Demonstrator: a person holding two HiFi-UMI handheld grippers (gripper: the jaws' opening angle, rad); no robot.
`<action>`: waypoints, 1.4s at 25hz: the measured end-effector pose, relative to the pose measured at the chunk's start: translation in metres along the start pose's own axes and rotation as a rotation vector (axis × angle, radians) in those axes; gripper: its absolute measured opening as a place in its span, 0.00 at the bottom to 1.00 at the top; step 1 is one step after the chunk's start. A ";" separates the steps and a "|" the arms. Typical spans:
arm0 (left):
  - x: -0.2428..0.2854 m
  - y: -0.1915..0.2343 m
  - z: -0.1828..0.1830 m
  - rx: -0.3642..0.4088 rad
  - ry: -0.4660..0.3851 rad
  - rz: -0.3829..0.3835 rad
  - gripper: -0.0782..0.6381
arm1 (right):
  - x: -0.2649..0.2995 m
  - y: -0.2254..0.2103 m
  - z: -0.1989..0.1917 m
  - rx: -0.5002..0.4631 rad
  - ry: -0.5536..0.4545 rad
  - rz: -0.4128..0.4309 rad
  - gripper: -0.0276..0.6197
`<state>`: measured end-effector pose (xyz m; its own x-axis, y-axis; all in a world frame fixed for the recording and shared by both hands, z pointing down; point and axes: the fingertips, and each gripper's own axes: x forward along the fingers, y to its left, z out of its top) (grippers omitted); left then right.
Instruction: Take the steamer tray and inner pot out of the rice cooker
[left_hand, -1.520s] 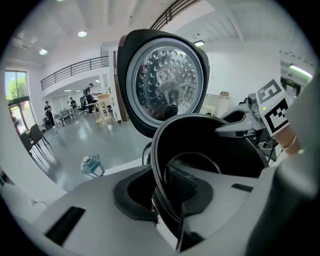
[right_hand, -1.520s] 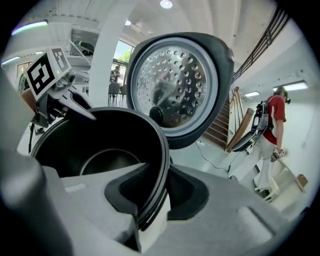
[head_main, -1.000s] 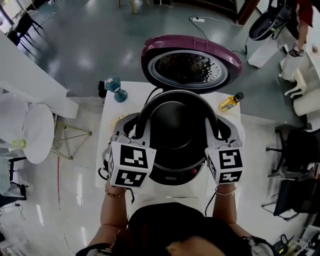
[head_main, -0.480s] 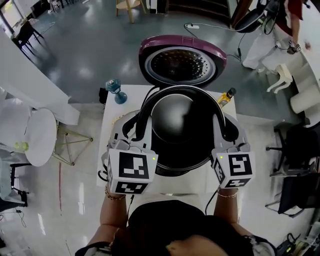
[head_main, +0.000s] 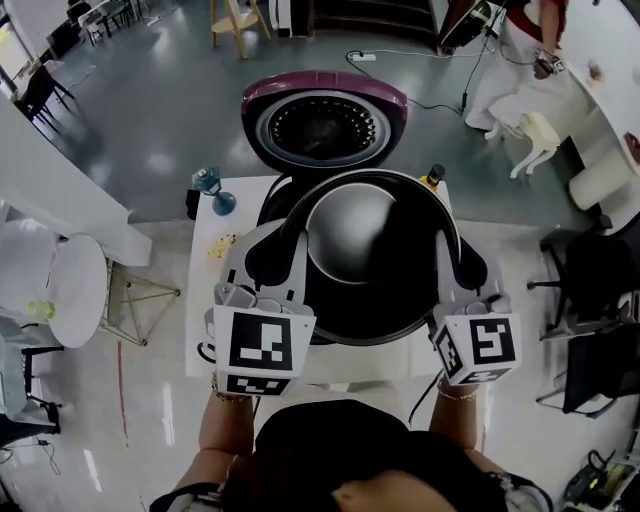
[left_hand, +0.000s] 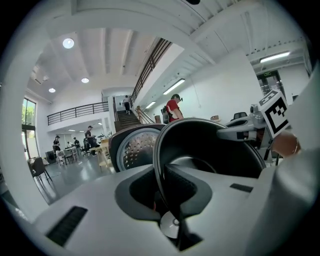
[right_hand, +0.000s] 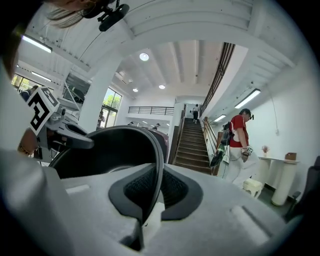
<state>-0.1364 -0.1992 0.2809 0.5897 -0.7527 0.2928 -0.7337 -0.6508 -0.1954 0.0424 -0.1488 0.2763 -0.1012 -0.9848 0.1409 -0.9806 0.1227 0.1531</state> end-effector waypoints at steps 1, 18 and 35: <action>0.002 -0.006 0.003 0.004 -0.002 -0.005 0.16 | -0.005 -0.005 0.000 0.002 -0.003 -0.003 0.07; 0.050 -0.149 0.042 0.031 0.000 -0.151 0.16 | -0.094 -0.131 -0.039 0.044 0.065 -0.134 0.07; 0.075 -0.267 -0.020 0.031 0.210 -0.227 0.18 | -0.158 -0.189 -0.143 0.133 0.270 -0.124 0.07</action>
<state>0.0966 -0.0796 0.3737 0.6522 -0.5532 0.5184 -0.5790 -0.8048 -0.1303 0.2676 0.0010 0.3648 0.0511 -0.9208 0.3867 -0.9978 -0.0308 0.0585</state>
